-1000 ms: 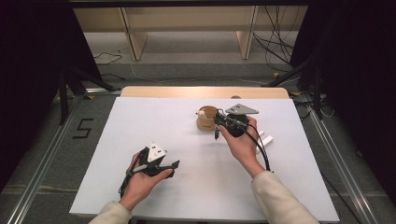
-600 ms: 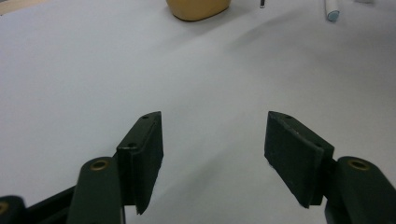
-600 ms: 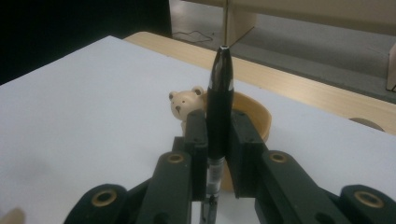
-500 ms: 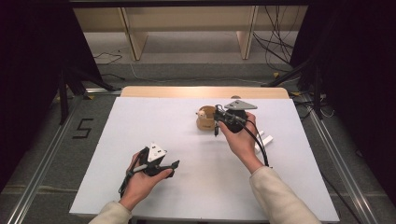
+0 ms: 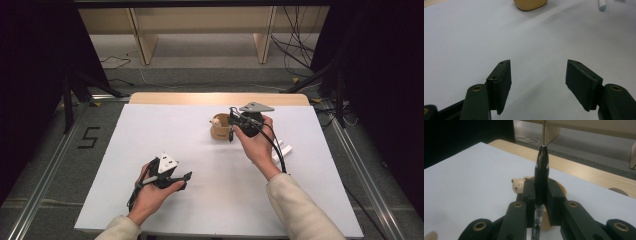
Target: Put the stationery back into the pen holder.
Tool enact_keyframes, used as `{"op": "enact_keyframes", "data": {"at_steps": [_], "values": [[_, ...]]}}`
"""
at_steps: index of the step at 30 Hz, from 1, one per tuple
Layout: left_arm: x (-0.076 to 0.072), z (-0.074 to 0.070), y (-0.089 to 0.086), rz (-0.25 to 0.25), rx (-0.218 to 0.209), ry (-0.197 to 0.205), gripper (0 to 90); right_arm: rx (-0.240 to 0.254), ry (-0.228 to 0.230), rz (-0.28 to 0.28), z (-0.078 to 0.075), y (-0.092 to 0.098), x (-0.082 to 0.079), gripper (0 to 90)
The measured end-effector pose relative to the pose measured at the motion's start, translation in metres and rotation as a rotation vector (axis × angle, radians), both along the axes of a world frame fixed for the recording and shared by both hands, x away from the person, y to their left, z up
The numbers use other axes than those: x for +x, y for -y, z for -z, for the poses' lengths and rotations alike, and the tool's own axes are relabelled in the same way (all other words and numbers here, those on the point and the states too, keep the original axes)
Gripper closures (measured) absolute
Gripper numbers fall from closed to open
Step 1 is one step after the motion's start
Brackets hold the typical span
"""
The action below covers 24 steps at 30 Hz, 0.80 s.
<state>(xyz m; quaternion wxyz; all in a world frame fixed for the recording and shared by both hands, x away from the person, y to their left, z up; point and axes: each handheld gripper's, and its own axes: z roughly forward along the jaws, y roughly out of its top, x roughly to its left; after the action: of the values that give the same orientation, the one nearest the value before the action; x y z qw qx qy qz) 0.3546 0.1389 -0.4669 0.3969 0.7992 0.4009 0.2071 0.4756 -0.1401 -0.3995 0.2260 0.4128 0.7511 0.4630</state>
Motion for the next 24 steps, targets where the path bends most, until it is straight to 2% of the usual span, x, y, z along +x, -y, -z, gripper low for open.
{"op": "enact_keyframes", "data": {"at_steps": [24], "values": [[0.0002, 0.0005, 0.0004, 0.003, 0.003, -0.003, 37.1, 0.001, 0.005, 0.01, -0.0087, -0.0019, 0.0089, 79.6]]}}
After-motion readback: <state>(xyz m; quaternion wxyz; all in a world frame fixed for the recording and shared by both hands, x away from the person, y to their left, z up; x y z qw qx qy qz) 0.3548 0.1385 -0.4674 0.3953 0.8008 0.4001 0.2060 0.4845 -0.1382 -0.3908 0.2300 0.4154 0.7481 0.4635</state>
